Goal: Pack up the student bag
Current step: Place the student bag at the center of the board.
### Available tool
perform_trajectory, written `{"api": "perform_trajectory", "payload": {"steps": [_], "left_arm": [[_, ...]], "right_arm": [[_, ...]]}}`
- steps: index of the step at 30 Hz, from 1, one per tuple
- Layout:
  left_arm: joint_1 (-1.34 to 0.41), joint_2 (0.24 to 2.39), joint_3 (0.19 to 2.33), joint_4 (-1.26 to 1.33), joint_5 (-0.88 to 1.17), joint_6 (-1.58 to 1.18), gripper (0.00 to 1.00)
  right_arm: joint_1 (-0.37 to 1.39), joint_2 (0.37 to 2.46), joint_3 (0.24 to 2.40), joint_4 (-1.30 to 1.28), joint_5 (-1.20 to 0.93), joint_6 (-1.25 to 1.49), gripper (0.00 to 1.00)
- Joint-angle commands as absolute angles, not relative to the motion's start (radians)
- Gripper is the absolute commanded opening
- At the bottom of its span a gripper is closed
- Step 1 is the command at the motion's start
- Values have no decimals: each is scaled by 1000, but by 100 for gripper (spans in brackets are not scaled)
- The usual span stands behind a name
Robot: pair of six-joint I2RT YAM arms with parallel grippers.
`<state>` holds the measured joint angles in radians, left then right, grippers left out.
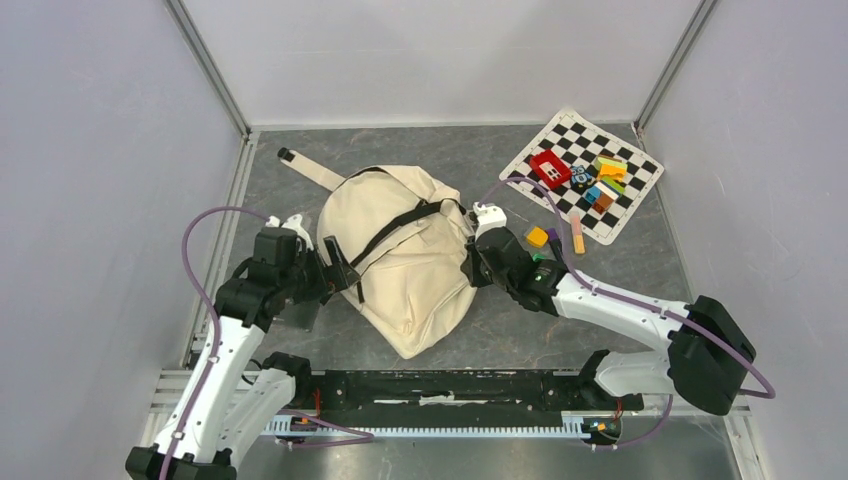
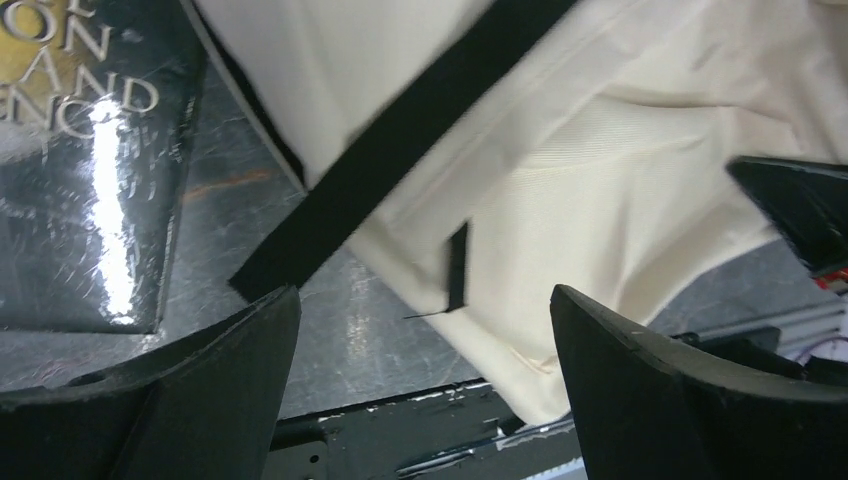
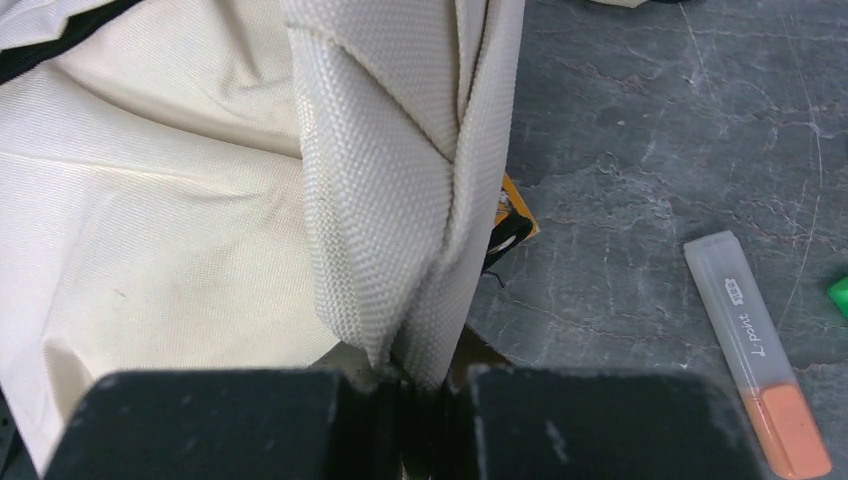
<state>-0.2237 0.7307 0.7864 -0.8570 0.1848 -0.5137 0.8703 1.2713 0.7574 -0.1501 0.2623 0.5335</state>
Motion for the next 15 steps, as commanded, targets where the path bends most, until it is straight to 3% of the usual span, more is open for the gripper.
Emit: {"api": "perform_trajectory", "payload": {"steps": [1,9,12,15], "left_arm": [[-218,740,763,-823,66,-572,100],[-216,671,717,-798,14,-662,99],[-216,637,693,-816,9,-694,85],[-216,628,681,-814,16,-718,81]], "right_arm": [[821,1263,701,-73,272,498,0],[744,1250,657,-46,183,490,0],[729,1250,657,-43,166,484,0],[722,1253,657,-36,148,483,0]]}}
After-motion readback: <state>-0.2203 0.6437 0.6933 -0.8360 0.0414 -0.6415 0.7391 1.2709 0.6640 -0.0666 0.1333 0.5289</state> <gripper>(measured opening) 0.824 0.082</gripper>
